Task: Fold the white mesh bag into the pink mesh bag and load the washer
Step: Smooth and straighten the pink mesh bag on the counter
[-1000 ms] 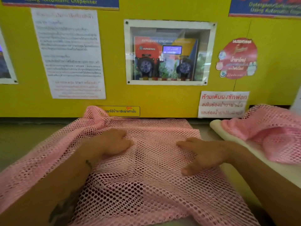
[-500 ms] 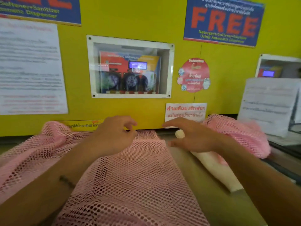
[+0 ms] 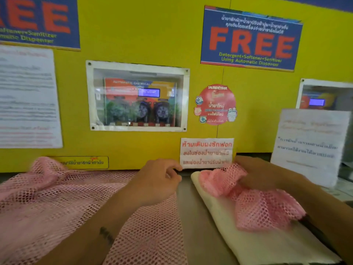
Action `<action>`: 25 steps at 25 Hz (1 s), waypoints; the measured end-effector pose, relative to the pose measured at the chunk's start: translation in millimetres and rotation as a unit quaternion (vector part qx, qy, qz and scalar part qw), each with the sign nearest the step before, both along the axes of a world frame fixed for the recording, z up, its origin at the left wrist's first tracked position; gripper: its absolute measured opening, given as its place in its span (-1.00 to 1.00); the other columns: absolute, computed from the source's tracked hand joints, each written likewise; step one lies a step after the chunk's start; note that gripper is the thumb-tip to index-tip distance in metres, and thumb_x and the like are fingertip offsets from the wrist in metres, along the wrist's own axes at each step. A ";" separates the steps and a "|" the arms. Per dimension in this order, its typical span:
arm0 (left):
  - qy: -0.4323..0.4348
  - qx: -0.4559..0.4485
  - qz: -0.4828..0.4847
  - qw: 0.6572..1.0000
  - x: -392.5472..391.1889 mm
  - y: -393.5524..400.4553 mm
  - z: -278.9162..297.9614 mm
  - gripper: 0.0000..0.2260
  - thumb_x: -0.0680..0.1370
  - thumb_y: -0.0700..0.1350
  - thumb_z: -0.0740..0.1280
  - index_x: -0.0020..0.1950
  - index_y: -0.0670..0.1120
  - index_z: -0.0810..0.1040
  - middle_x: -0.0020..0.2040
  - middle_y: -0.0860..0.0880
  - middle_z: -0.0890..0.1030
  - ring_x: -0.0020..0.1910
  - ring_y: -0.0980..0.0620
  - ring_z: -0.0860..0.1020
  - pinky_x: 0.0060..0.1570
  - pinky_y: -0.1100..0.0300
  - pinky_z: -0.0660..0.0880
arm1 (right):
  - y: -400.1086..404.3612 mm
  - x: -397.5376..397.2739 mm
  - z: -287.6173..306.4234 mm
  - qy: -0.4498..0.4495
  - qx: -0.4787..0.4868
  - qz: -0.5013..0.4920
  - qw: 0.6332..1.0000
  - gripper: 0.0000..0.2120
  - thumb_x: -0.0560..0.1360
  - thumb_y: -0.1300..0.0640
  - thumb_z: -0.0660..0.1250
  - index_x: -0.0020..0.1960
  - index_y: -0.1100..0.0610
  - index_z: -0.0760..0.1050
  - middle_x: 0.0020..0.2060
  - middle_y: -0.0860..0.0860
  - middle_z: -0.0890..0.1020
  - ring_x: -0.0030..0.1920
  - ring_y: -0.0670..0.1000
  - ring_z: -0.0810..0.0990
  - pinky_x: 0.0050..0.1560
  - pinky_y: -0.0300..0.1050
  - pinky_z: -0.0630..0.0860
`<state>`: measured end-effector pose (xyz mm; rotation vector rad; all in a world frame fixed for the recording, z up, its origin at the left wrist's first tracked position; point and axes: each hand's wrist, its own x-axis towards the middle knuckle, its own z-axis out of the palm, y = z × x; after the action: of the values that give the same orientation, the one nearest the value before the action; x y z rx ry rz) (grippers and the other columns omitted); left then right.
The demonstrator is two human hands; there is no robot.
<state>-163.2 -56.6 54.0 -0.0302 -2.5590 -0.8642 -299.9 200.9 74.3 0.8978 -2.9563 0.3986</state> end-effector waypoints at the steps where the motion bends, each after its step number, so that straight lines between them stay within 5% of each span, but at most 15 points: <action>1: -0.001 0.004 0.006 1.000 -0.2 2.8 -3.7 -0.79 0.54 -0.04 0.32 0.17 0.08 0.61 -0.07 0.19 0.59 -0.09 0.22 0.55 -0.11 0.28 0.48 | -5.1 -2.6 2.5 0.009 -0.020 0.023 0.999 -0.57 0.39 0.11 0.35 0.25 -0.04 0.44 0.23 -0.06 0.55 0.21 0.01 0.54 0.23 0.04 0.50; 5: 0.018 0.033 0.019 0.999 4.2 2.2 -17.7 -0.73 0.55 -0.03 0.33 0.25 0.09 0.55 0.02 0.14 0.59 -0.05 0.21 0.56 -0.03 0.23 0.54 | -34.8 14.5 34.9 0.065 -0.076 0.104 0.990 -0.85 0.44 0.08 0.32 0.00 -0.02 0.45 -0.06 -0.15 0.58 -0.05 -0.12 0.55 -0.09 -0.13 0.49; 7: 0.044 0.065 0.012 0.997 7.0 -0.1 -19.6 -0.51 0.51 0.03 0.40 0.42 0.16 0.36 0.21 0.15 0.52 0.12 0.24 0.52 0.13 0.20 0.51 | -56.1 34.2 52.2 0.124 -0.161 0.138 0.969 -0.87 0.44 0.15 0.36 -0.07 0.05 0.42 -0.18 -0.09 0.56 -0.16 -0.10 0.53 -0.21 -0.19 0.43; 10: 0.053 0.172 -0.036 0.983 10.1 -4.9 -14.4 -0.26 0.47 -0.04 0.47 0.49 0.21 0.08 0.22 0.28 0.46 0.12 0.41 0.50 0.02 0.44 0.46 | -92.8 59.1 58.0 0.169 -0.268 0.205 0.926 -0.83 0.44 0.17 0.37 -0.10 0.04 0.37 -0.27 -0.05 0.54 -0.24 -0.06 0.52 -0.24 -0.11 0.42; 14: 0.140 0.077 0.098 0.982 15.2 -32.3 -16.2 -0.67 0.51 -0.23 0.33 0.21 0.10 0.54 -0.08 0.19 0.64 -0.15 0.16 0.61 -0.26 0.25 0.47 | -116.0 63.6 43.7 0.008 -0.079 0.208 0.975 -0.57 0.46 -0.03 0.41 0.22 -0.01 0.30 0.00 -0.08 0.55 -0.03 0.00 0.56 -0.05 -0.01 0.50; 17: 0.220 0.121 0.213 0.944 25.8 -62.7 -3.7 -0.71 0.46 -0.33 0.25 -0.02 0.01 0.63 -0.13 0.05 0.64 -0.17 0.11 0.56 -0.30 0.21 0.41 | -115.0 43.5 20.4 -0.066 0.072 0.151 0.984 -0.41 0.41 0.03 0.43 0.38 -0.05 0.29 0.21 -0.09 0.51 0.21 0.05 0.51 0.20 0.03 0.45; 21: 0.267 0.254 0.230 0.901 38.6 -88.5 14.0 -0.62 0.36 -0.40 0.22 -0.02 0.02 0.59 -0.12 -0.11 0.62 -0.33 0.01 0.51 -0.43 0.19 0.40 | -117.0 18.7 -6.1 0.024 -0.004 0.130 0.991 -0.75 0.44 0.11 0.25 0.02 0.16 0.61 0.02 0.10 0.68 0.05 0.13 0.63 0.14 0.18 0.54; 25: 0.120 0.170 0.235 0.950 47.3 -104.1 34.3 -0.67 0.43 -0.28 0.32 0.12 0.05 0.56 -0.01 -0.09 0.59 -0.27 0.03 0.53 -0.38 0.20 0.37 | -118.8 16.0 10.8 0.006 -0.077 0.125 0.989 -0.88 0.47 0.14 0.33 -0.07 0.16 0.61 -0.10 0.05 0.69 -0.04 0.07 0.64 0.05 0.09 0.54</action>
<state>-116.0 -160.6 88.4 0.5236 -2.0326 -1.0188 -283.8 82.1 85.2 1.2487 -2.7597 0.6164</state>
